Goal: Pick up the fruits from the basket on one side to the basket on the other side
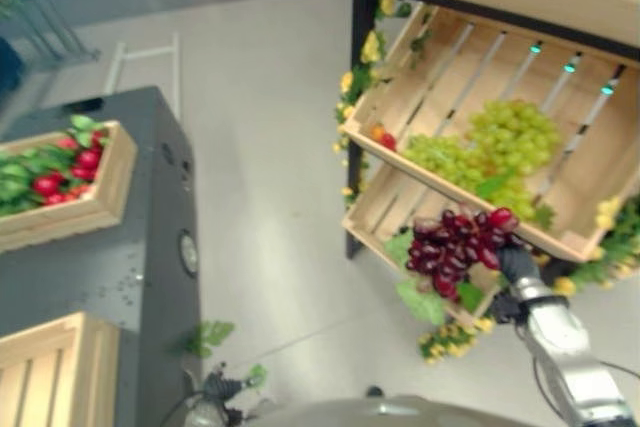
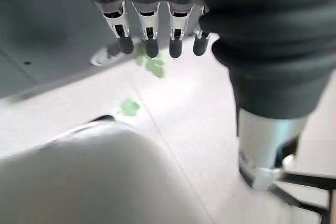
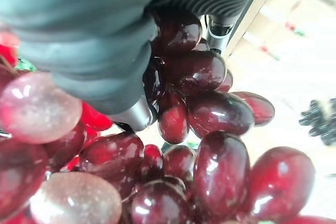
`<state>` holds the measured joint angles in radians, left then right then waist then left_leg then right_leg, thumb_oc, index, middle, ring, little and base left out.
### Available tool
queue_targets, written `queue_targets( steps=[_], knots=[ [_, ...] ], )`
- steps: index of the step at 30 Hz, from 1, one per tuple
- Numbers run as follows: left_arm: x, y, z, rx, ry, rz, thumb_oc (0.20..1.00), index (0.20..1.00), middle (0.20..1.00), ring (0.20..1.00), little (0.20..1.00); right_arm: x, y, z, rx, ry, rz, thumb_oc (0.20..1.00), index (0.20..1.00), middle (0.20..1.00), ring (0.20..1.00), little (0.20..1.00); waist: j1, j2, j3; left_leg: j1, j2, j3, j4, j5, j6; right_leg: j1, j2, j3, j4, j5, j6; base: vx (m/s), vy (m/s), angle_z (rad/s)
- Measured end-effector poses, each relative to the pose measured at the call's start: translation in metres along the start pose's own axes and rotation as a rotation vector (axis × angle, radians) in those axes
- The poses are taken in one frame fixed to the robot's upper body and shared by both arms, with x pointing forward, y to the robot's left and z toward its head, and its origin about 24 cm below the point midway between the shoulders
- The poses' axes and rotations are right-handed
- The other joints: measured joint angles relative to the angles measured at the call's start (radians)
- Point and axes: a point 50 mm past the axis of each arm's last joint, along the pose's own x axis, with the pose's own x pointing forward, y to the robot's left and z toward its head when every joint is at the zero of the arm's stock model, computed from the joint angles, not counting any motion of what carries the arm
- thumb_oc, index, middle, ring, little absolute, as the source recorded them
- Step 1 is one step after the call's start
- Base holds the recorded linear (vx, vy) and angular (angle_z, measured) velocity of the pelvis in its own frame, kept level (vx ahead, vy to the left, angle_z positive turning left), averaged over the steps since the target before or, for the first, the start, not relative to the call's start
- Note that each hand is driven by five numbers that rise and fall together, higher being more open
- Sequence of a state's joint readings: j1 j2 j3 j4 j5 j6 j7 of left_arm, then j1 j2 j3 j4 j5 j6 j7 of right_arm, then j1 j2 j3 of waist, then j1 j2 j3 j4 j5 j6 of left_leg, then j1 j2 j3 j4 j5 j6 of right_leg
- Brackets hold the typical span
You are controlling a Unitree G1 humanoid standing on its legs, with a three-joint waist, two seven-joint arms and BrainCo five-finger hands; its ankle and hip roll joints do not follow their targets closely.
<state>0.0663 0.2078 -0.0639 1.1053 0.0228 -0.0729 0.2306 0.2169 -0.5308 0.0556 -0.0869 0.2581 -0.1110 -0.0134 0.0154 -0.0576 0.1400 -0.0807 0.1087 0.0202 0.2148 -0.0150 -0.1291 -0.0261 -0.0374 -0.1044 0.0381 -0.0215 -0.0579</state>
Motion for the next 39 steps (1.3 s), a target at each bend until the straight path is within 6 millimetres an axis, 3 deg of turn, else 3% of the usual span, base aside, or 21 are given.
queue_targets(
  steps=[1,2,3,4,5,8,10,15,25,33,39],
  knots=[
    [-0.001,-0.002,-0.003,-0.009,0.013,0.002,1.000,1.000,1.000,1.000,1.000,0.001,0.000,0.001,-0.001,-0.003,0.000,0.200,0.200,0.200,0.200,0.200,-0.002,0.002,0.002,-0.003,-0.024,-0.021,-0.019,-0.005,0.002,0.003,0.000,0.012,-0.007,0.011,0.000,0.04,-0.106,-0.83],
    [-0.002,-0.005,-0.004,-0.025,0.021,0.000,1.000,1.000,1.000,1.000,1.000,0.002,-0.001,0.003,-0.002,-0.011,0.001,0.200,0.200,0.200,0.200,0.200,0.010,0.011,0.007,0.002,-0.077,-0.101,-0.064,0.000,0.011,0.003,0.003,0.050,-0.012,0.016,0.006,0.03,-0.022,-0.67],
    [-0.003,-0.007,-0.007,-0.031,0.029,-0.003,1.000,1.000,1.000,1.000,1.000,0.003,-0.001,0.004,-0.003,-0.016,0.001,0.200,0.200,0.200,0.200,0.200,0.004,0.021,0.005,0.000,-0.091,-0.113,-0.083,0.005,0.018,0.004,0.009,0.061,-0.015,0.017,0.010,0.05,-0.013,-0.82],
    [-0.005,-0.012,-0.011,-0.038,0.042,-0.009,1.000,1.000,1.000,1.000,1.000,0.004,-0.003,0.007,-0.009,-0.028,0.002,0.200,0.200,0.200,0.200,0.200,-0.002,0.056,0.005,0.002,-0.100,-0.148,-0.117,0.020,0.039,0.004,0.034,0.071,-0.018,0.011,0.028,0.04,0.015,-0.60],
    [-0.005,-0.012,-0.013,-0.037,0.053,-0.009,1.000,1.000,1.000,1.000,1.000,0.005,-0.004,0.008,-0.010,-0.032,0.003,0.200,0.200,0.200,0.200,0.200,-0.005,0.065,0.006,0.008,-0.098,-0.148,-0.117,0.003,0.086,0.002,0.040,0.079,-0.015,0.008,0.034,0.03,0.022,-0.77],
    [-0.004,-0.005,-0.018,-0.057,0.081,0.020,1.000,1.000,1.000,1.000,1.000,0.005,0.002,0.018,-0.005,-0.076,0.035,0.200,0.200,0.200,0.200,0.200,-0.002,0.022,0.020,0.025,-0.117,-0.099,-0.118,-0.010,0.095,-0.021,0.024,0.098,0.011,0.001,0.068,0.01,0.009,-0.65],
    [-0.003,-0.002,-0.016,-0.078,0.079,0.032,1.000,1.000,1.000,1.000,1.000,0.005,0.002,0.022,-0.006,-0.093,0.048,0.200,0.200,0.200,0.200,0.200,0.003,0.008,0.027,0.059,-0.121,-0.127,-0.127,-0.023,0.099,-0.018,0.020,0.127,0.017,0.008,0.077,0.00,0.049,-0.55],
    [0.000,-0.002,-0.002,-0.100,0.036,0.029,1.000,1.000,1.000,1.000,1.000,0.004,0.006,0.028,0.044,-0.121,0.053,0.200,0.200,0.200,0.200,0.200,-0.008,0.009,0.026,0.091,-0.132,-0.146,-0.169,-0.020,0.112,0.033,-0.002,0.128,-0.073,0.046,0.100,0.03,0.131,-0.13],
    [-0.002,-0.002,-0.008,-0.080,0.043,0.027,1.000,1.000,1.000,1.000,1.000,0.002,0.013,0.032,0.058,-0.135,0.094,0.200,0.200,0.200,0.200,0.200,-0.003,-0.004,0.013,0.125,-0.129,-0.077,-0.241,-0.007,0.122,0.037,-0.001,0.179,-0.128,0.089,0.102,0.03,0.123,-0.20],
    [-0.002,0.005,-0.014,-0.065,0.065,0.041,1.000,1.000,1.000,1.000,1.000,0.005,0.018,0.033,0.058,-0.131,0.114,0.200,0.200,0.200,0.200,0.200,-0.002,-0.037,-0.012,0.142,-0.123,-0.056,-0.283,0.007,0.124,0.026,-0.001,0.189,-0.129,0.089,0.103,0.04,0.053,-0.09],
    [-0.003,0.006,-0.017,-0.059,0.076,0.042,1.000,1.000,1.000,1.000,1.000,0.012,0.016,0.040,0.062,-0.150,0.100,0.200,0.200,0.200,0.200,0.200,0.000,-0.042,-0.015,0.145,-0.124,-0.050,-0.297,0.012,0.127,0.022,-0.003,0.199,-0.134,0.088,0.110,0.04,0.033,-0.03]
  ],
)
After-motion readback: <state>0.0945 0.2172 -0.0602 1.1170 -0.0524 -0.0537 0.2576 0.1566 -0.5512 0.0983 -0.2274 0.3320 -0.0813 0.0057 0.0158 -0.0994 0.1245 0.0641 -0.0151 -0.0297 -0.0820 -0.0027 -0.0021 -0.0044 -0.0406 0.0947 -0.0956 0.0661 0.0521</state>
